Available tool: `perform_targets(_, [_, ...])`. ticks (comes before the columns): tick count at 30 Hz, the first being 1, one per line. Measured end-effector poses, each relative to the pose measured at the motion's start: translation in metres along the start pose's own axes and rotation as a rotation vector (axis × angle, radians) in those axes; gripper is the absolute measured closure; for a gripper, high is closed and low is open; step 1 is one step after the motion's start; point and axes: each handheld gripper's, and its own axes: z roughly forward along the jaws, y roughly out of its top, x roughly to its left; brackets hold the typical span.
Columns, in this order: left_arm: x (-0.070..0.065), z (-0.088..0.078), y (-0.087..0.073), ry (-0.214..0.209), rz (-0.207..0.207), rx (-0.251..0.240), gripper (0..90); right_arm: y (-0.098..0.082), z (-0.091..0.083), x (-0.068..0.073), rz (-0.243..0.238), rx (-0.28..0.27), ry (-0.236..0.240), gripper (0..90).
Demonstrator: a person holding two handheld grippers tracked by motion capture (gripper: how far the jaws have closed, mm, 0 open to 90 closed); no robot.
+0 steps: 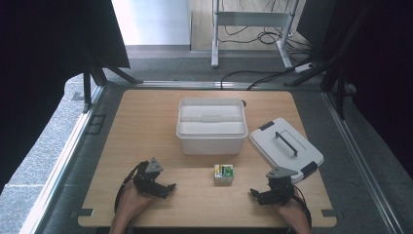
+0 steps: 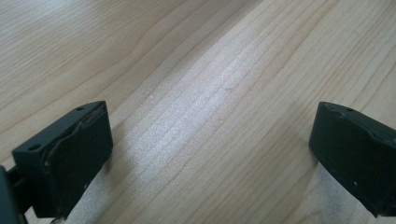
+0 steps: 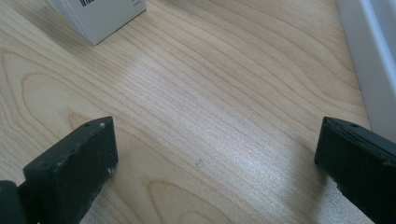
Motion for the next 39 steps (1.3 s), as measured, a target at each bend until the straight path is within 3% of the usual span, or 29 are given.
perform_targets(23, [0.000, 0.000, 0.000, 0.005, -0.007, -0.002, 0.0, 0.000, -0.004, 0.000, 0.004, -0.007, 0.006, 0.2])
perform_targets(29, [0.000, 0.000, 0.000, 0.005, -0.007, -0.003, 0.0, 0.009, -0.018, 0.000, 0.000, -0.058, 0.024, 0.1])
perform_targets(39, [0.000, 0.000, 0.000, 0.005, -0.007, -0.003, 0.0, 0.032, -0.032, 0.003, -0.034, -0.084, 0.056, 0.2])
